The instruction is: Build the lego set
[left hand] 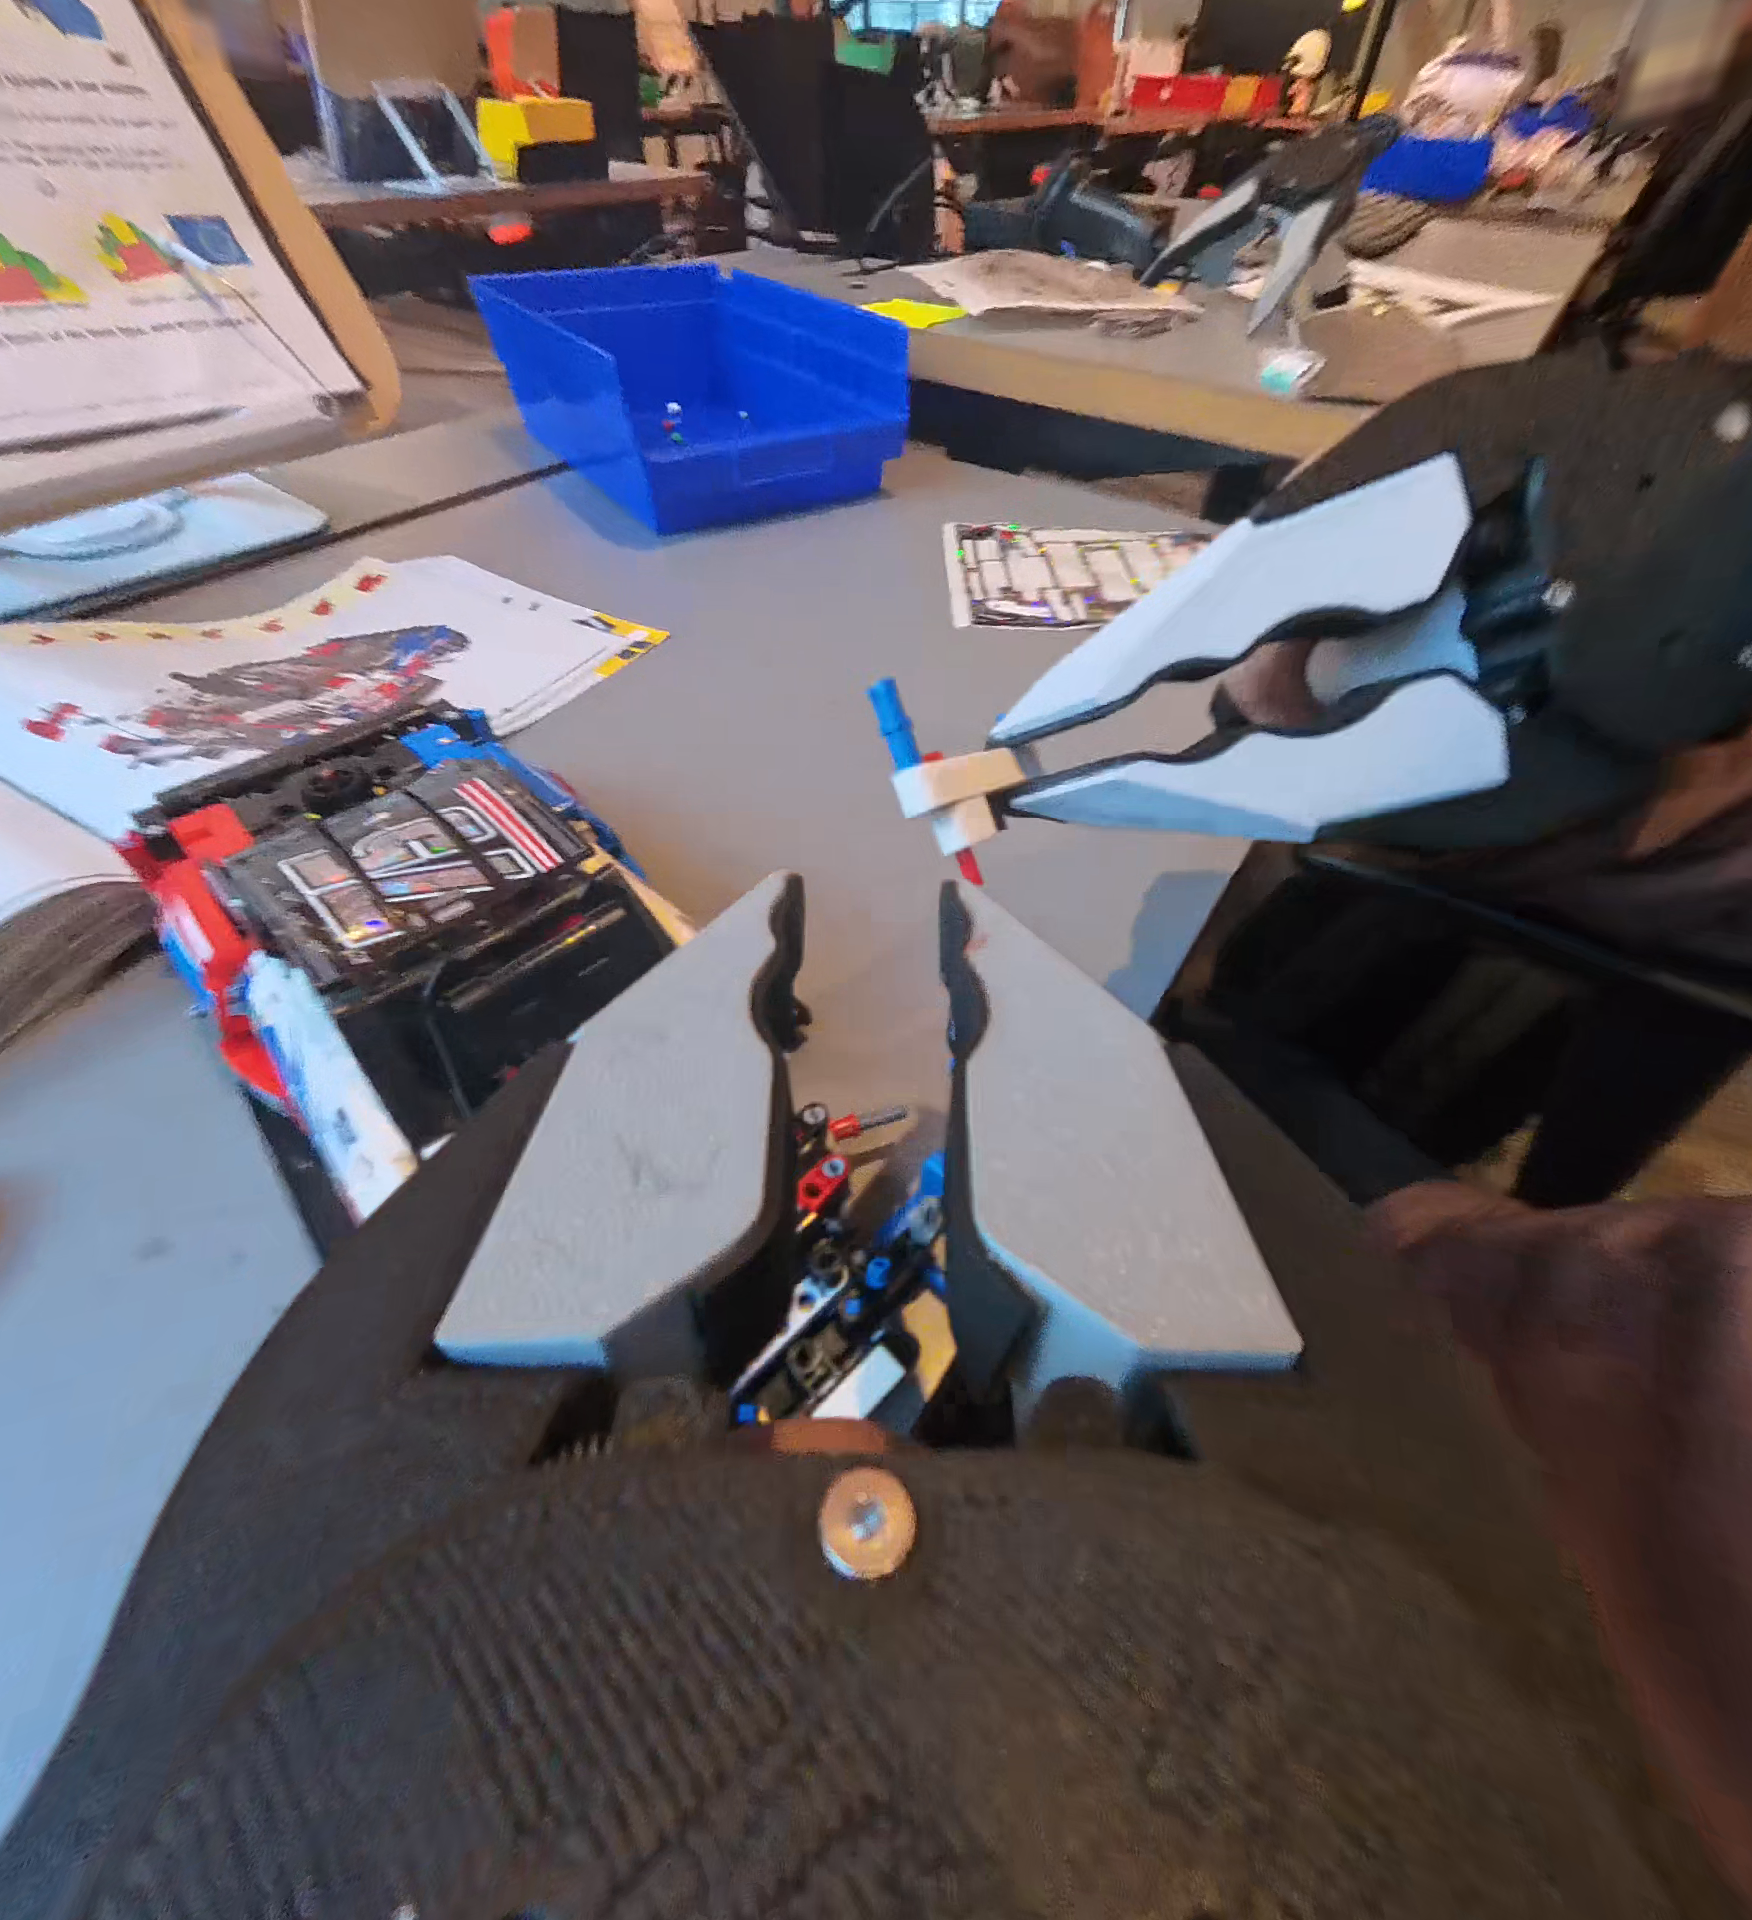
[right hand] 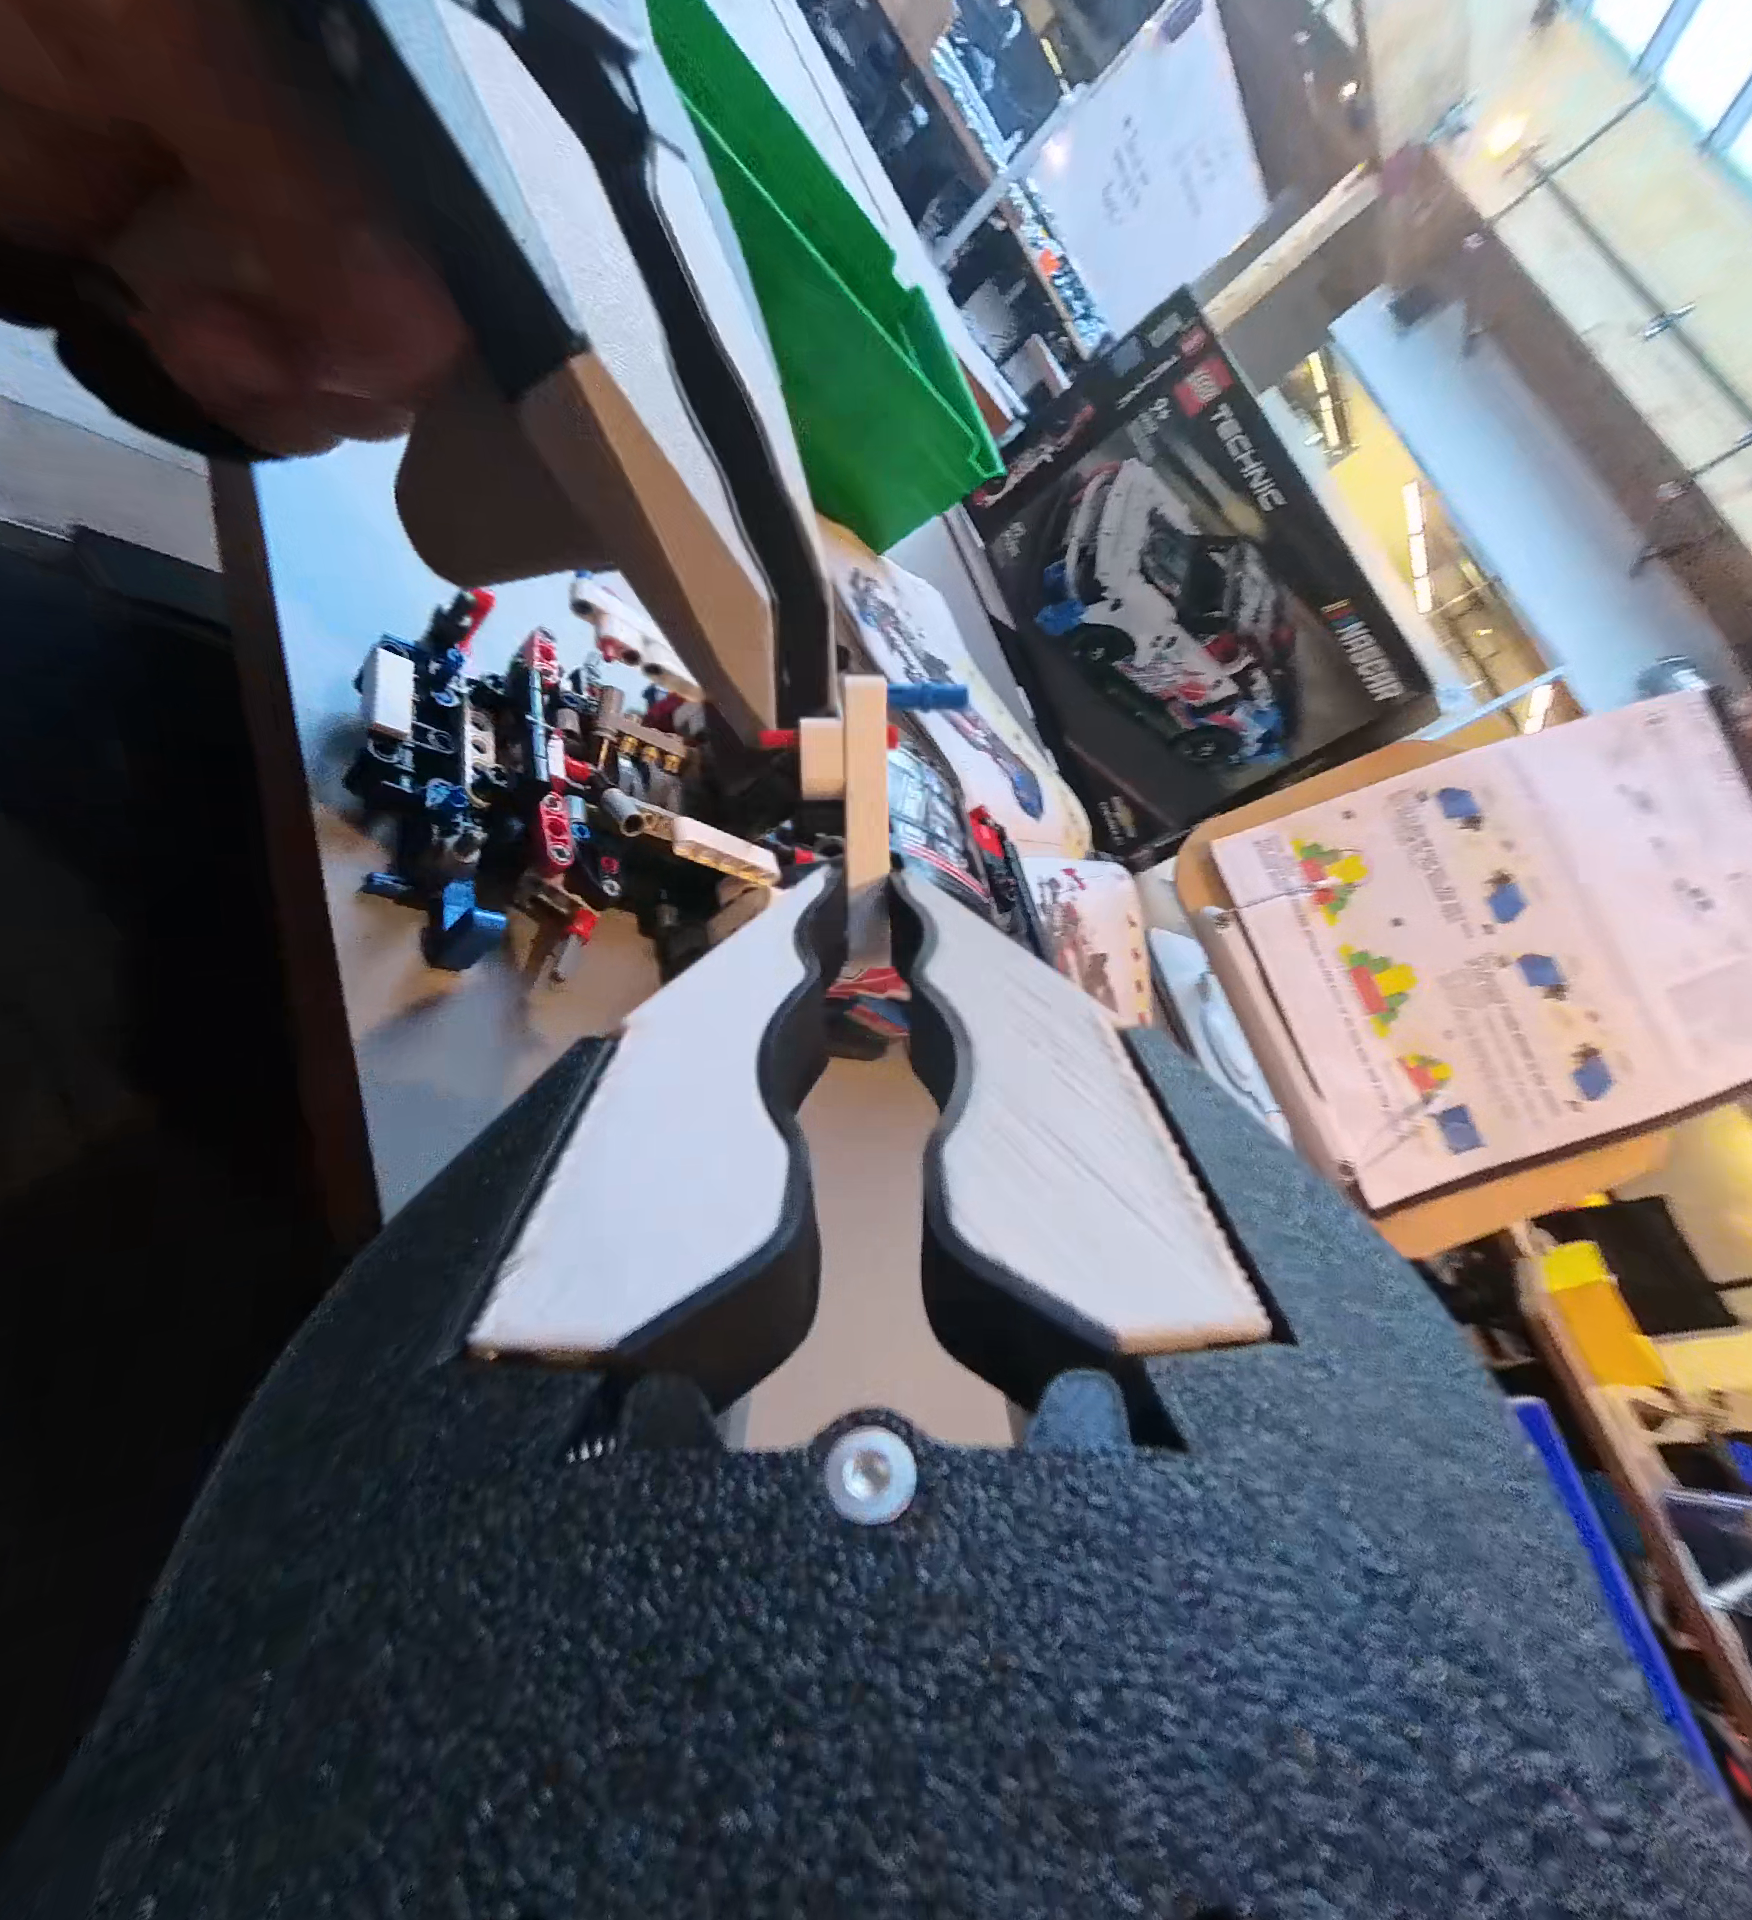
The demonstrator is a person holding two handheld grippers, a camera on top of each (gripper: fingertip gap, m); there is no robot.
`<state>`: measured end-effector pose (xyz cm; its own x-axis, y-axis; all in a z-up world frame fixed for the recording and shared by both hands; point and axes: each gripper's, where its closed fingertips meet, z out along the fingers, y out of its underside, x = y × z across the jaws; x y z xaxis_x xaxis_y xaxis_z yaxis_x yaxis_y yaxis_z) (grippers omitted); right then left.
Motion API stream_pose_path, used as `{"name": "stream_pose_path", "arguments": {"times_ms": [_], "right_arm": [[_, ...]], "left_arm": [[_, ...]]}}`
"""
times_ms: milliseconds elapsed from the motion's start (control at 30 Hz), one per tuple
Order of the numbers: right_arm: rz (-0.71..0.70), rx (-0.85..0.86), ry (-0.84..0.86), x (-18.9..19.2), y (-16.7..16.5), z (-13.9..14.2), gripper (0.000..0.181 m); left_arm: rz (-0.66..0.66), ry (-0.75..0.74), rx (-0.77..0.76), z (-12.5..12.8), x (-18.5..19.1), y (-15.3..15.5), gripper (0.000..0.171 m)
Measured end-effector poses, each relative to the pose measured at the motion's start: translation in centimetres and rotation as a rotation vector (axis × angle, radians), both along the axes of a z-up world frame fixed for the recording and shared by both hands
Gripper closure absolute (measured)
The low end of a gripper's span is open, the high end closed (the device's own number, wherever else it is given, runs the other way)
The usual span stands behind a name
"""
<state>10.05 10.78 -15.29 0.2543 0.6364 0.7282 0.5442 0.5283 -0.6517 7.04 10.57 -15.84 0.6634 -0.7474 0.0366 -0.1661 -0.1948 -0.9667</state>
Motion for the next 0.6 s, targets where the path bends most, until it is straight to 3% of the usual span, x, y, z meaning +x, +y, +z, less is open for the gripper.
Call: {"name": "stream_pose_path", "arguments": {"times_ms": [233, 433, 533, 600], "right_arm": [[-0.012, 0.062, 0.044, 0.0, 0.0, 1.1, 0.174], [-0.012, 0.037, 0.06, -0.2, 0.2, 0.7, 0.174], [-0.023, 0.049, 0.051, -0.8, 0.3, 0.4, 0.174], [-0.036, 0.06, 0.065, -0.9, 0.5, 0.5, 0.174]], "left_arm": [[-0.201, -0.23, -0.182, 0.9, 1.6, -1.0, 0.14], [-0.229, -0.224, -0.156, 1.2, 2.0, -0.9, 0.136], [-0.232, -0.208, -0.119, 1.7, 3.0, -0.9, 0.151], [-0.163, -0.166, -0.058, 1.7, 2.7, 0.0, 0.164]]}}
